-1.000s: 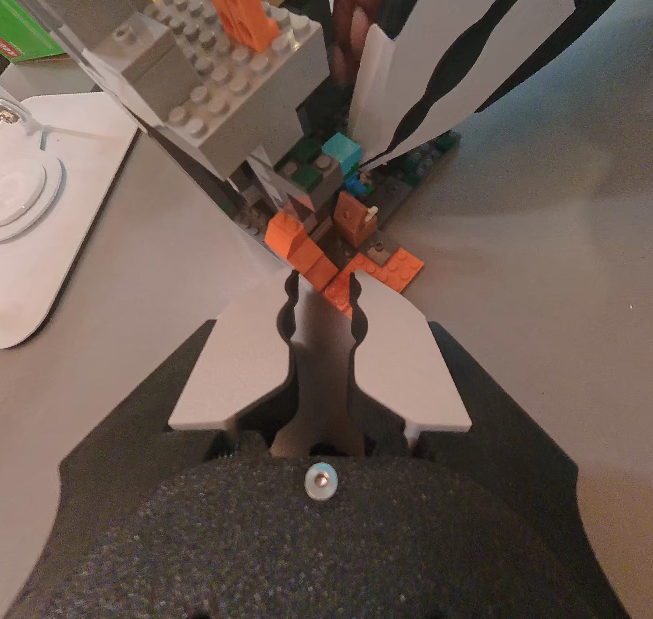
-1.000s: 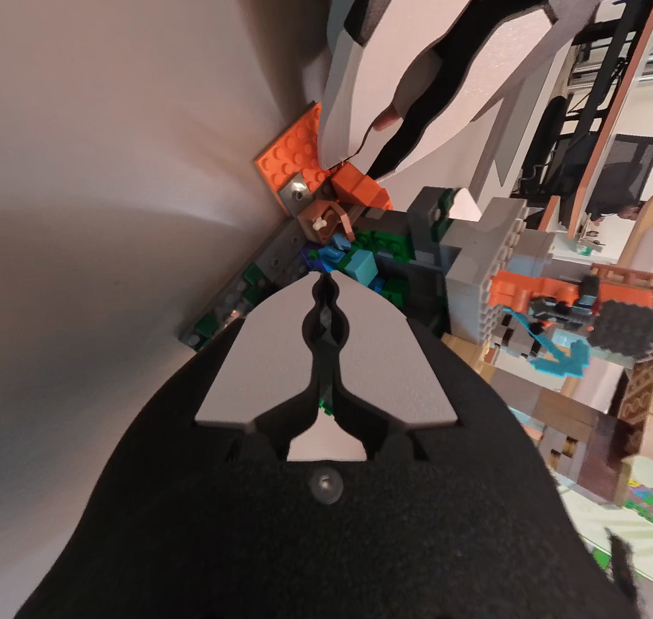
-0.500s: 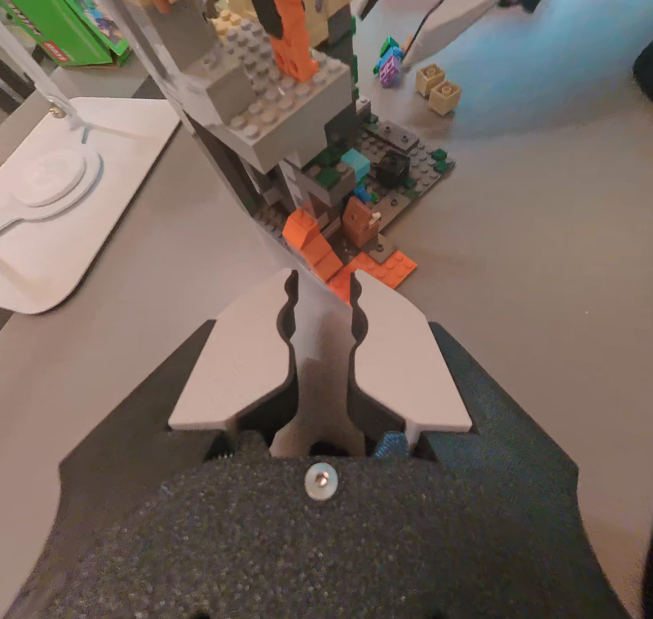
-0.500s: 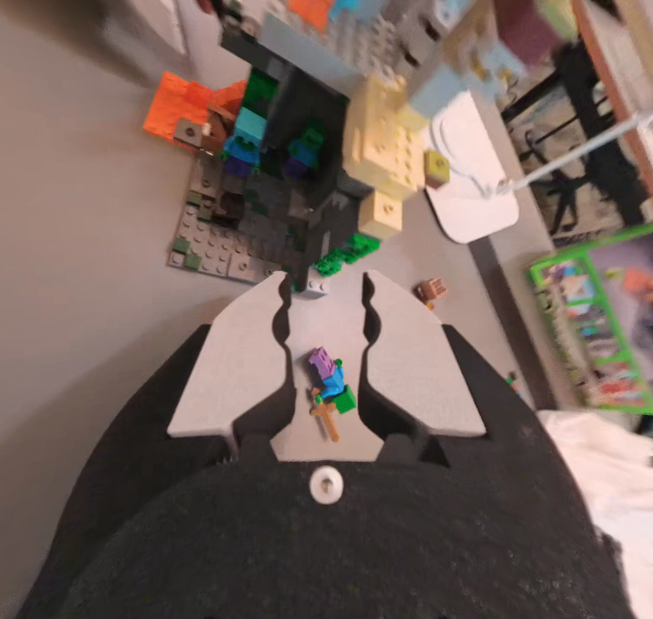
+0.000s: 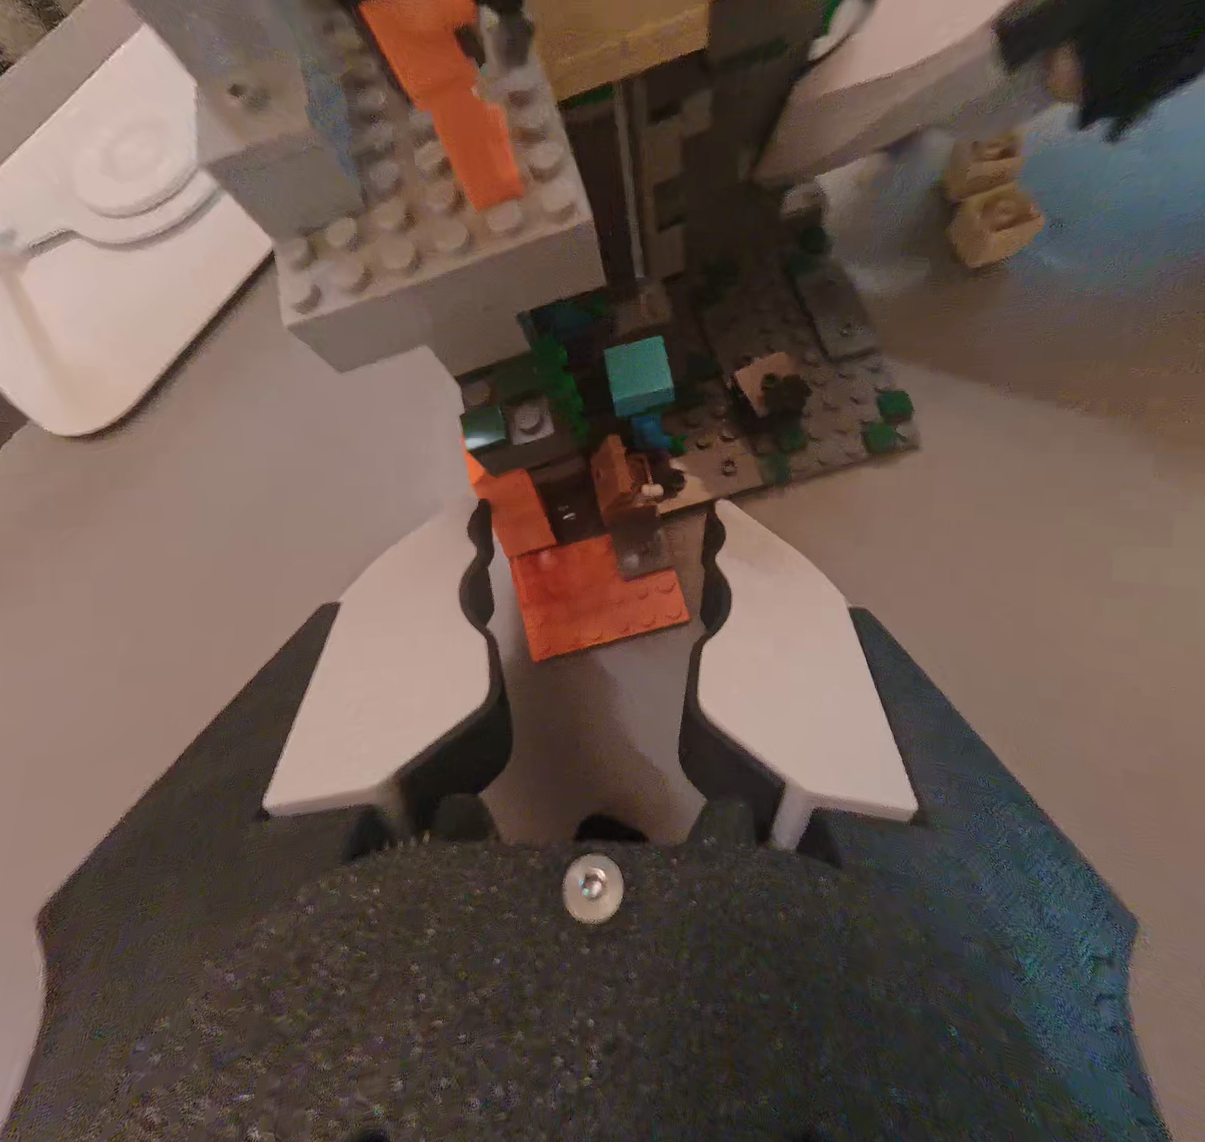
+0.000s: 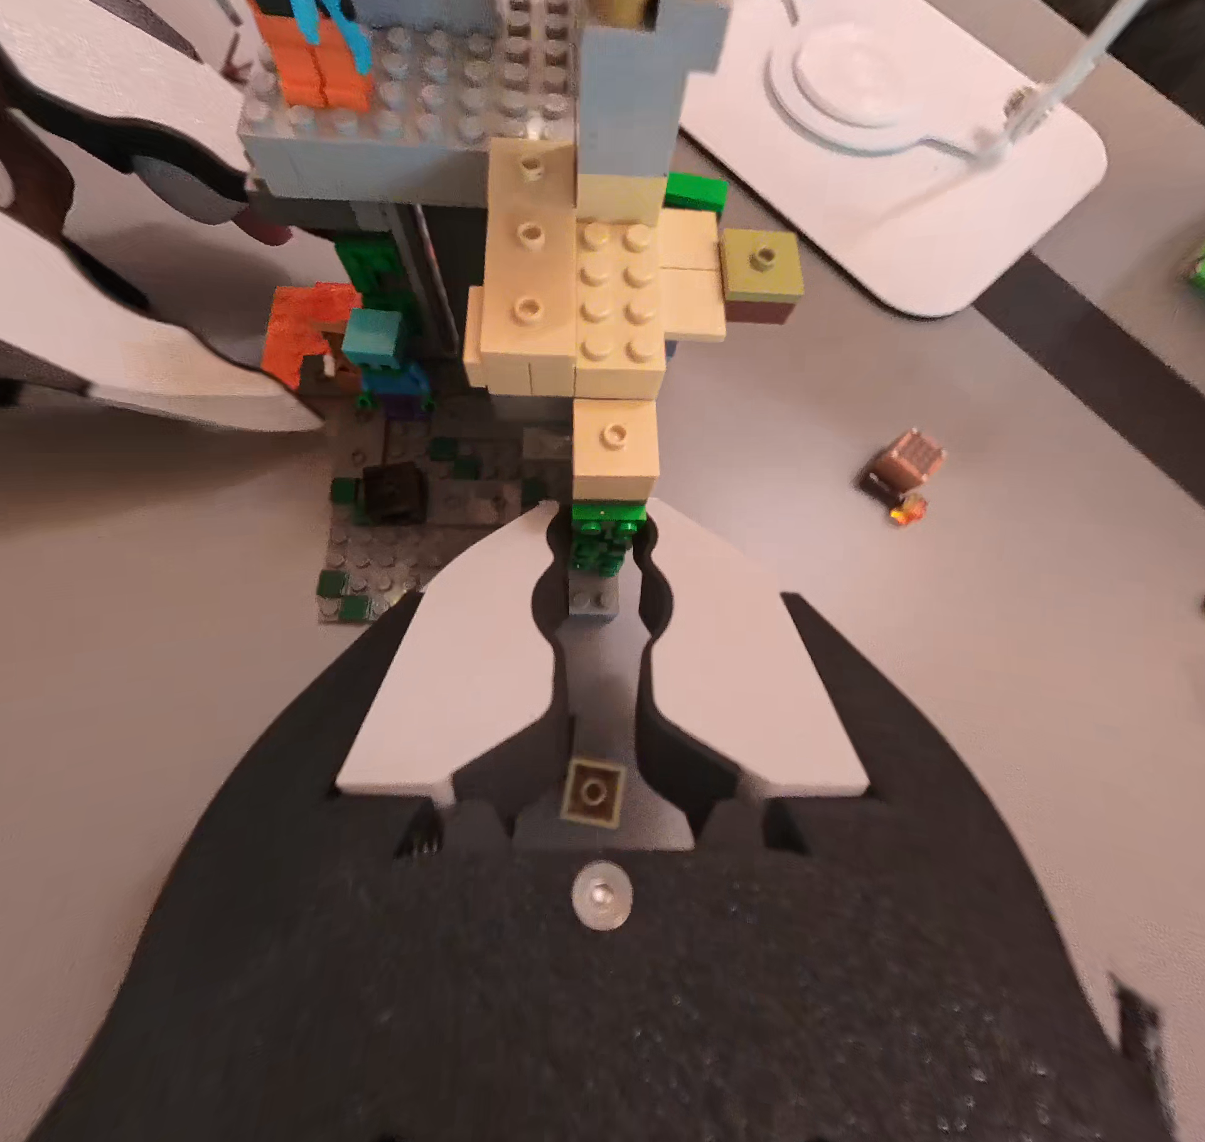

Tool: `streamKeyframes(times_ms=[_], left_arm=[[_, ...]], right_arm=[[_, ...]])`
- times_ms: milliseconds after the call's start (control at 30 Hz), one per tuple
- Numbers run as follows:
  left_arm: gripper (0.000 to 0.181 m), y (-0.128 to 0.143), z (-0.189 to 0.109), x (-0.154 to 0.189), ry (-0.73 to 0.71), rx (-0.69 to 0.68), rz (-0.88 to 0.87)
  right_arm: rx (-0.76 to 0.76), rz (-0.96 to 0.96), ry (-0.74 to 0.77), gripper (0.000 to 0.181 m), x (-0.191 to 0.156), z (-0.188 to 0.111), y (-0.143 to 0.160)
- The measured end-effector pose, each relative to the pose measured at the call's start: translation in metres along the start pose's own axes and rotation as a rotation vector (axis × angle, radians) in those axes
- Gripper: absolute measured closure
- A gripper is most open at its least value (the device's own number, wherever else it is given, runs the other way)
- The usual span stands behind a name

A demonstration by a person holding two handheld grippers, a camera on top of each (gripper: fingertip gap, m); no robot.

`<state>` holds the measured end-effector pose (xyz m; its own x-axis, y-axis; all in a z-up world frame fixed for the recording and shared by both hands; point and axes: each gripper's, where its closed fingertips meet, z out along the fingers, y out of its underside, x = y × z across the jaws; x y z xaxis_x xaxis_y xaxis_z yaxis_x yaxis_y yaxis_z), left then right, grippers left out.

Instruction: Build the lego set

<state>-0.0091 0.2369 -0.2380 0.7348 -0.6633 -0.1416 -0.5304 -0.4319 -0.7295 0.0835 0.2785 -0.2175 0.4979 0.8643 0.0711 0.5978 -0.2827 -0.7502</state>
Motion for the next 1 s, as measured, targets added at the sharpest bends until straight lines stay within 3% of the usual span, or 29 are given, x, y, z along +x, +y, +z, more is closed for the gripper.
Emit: streamKeyframes(times_ms=[333, 467, 567, 700, 900, 1000], left_arm=[[0.132, 0.002, 0.004, -0.025, -0.108, -0.019, 0.015], [0.138, -0.003, -0.014, -0.022, -0.171, 0.021, 0.07], [0.148, -0.011, -0.025, 0.007, -0.083, 0.083, 0.09], [0.148, -0.011, -0.017, 0.038, 0.015, 0.063, 0.096], [0.15, -0.007, 0.004, 0.039, 0.039, 0.004, 0.093], [0.161, -0.01, 0.006, 0.04, 0.069, 0.008, 0.105]], right_arm=[[0.035, 0.006, 0.03, 0.161, -0.03, -0.013, 0.007], [0.093, -0.042, 0.01, 0.16, -0.03, -0.032, 0.005], [0.154, -0.087, 0.017, 0.16, -0.024, -0.049, 0.004], [0.19, -0.056, 0.046, 0.161, -0.004, -0.064, 0.008], [0.239, -0.031, 0.083, 0.164, 0.022, -0.082, 0.019], [0.224, -0.072, 0.082, 0.165, 0.021, -0.081, 0.029]])
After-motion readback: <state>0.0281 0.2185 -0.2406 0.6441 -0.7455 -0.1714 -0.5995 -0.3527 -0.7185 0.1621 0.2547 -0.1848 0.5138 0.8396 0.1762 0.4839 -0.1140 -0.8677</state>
